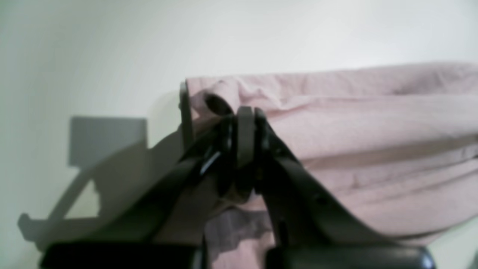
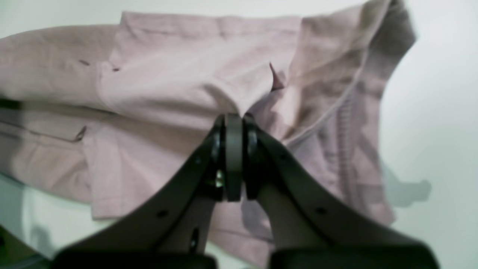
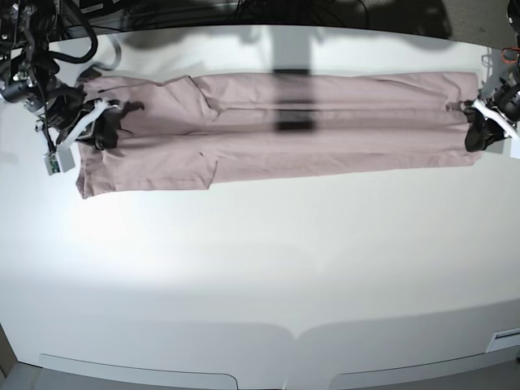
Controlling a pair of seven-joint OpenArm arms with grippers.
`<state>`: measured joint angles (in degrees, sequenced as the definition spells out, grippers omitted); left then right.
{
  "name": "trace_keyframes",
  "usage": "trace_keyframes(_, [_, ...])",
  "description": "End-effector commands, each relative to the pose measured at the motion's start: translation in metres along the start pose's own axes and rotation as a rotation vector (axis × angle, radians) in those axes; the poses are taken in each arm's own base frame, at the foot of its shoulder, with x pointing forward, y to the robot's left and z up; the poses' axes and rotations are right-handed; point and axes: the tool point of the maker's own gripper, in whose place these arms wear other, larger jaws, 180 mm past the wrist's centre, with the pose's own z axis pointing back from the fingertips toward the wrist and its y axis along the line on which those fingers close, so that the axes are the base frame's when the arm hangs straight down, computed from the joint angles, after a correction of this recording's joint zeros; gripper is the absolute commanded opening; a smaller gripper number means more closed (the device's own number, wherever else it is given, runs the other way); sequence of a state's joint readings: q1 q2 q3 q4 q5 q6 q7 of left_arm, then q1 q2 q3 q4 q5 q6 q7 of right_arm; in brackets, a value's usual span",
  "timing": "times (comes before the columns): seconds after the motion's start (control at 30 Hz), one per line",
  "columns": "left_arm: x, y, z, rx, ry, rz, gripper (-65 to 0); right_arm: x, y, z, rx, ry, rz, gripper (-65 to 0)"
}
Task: Fold the T-shirt properly
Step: 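Lay the hem over the collar and release with both grippers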
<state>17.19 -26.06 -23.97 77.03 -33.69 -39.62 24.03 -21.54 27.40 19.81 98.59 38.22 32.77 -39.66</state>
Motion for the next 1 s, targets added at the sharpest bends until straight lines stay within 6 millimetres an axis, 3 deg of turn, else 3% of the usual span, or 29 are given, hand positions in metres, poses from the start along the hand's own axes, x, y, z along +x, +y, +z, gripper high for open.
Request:
trace_keyframes(0.0, [0.017, 0.004, 0.005, 0.001, -0.039, -0.036, -65.0, 0.009, -0.003, 0.004, -0.013, -0.029, 0.023, -65.0])
trace_keyframes(0.37, [0.008, 0.008, 0.007, 0.019, 0.004, -0.071, -65.0, -0.021, -0.001, 0.011, -0.036, -0.012, -0.002, -65.0])
trace_keyframes(0.53, [0.001, 0.013, 0.014, 0.025, 0.028, -0.077, -65.0, -0.029, -0.011, 0.024, -0.074, -0.034, -0.022, -65.0])
trace_keyframes(0.77, [0.005, 0.014, 0.018, 0.018, 0.012, -0.062, -65.0, -0.001, -0.017, 0.043, -0.086, -0.139, -0.048, -65.0])
trace_keyframes(0.97, [-0.002, 0.013, 0.019, 0.012, 0.05, -0.05, -65.0, -0.006, -0.015, 0.046, -0.094, -0.093, -0.033, -65.0])
